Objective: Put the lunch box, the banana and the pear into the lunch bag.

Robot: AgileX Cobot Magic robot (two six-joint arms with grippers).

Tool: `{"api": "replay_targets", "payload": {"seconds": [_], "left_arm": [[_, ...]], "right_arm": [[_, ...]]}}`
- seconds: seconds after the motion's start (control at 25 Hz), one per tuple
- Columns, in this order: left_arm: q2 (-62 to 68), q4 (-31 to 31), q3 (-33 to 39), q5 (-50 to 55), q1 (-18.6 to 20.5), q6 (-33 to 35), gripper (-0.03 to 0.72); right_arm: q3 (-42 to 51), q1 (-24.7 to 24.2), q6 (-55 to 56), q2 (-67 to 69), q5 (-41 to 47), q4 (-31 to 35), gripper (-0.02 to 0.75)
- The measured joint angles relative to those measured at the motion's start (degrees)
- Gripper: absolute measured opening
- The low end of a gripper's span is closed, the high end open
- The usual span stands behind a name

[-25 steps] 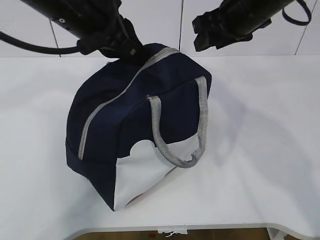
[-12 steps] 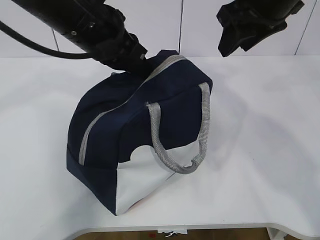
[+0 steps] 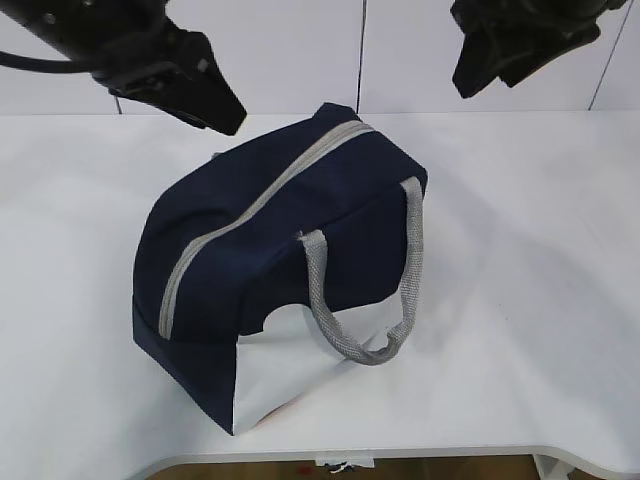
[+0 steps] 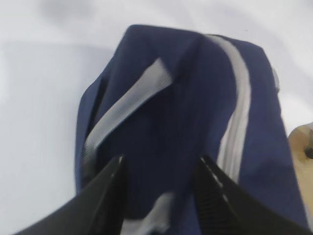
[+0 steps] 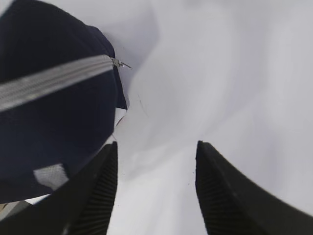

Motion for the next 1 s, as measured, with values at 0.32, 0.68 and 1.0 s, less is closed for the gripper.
{"api": "replay_targets", "payload": {"seconds": [0.32,0.68,1.0], "left_arm": [[-6.18,3.3,0.0,12.92,4.19,-2.58,0.339],[-13.54,12.47,0.0,18.08,4.44,-11.93,0.34],[-26.42,17.36,4.12,18.54,4.44,-19.07,0.339]], "right_arm": [[0.0,0.0,3.38,-6.37,0.25,0.0,0.391],[11.73,0.0,4.36,-18.04,0.29,0.0,0.391],[26.58,0.0,4.36,-35.33,0.51,0.0,0.391]]}}
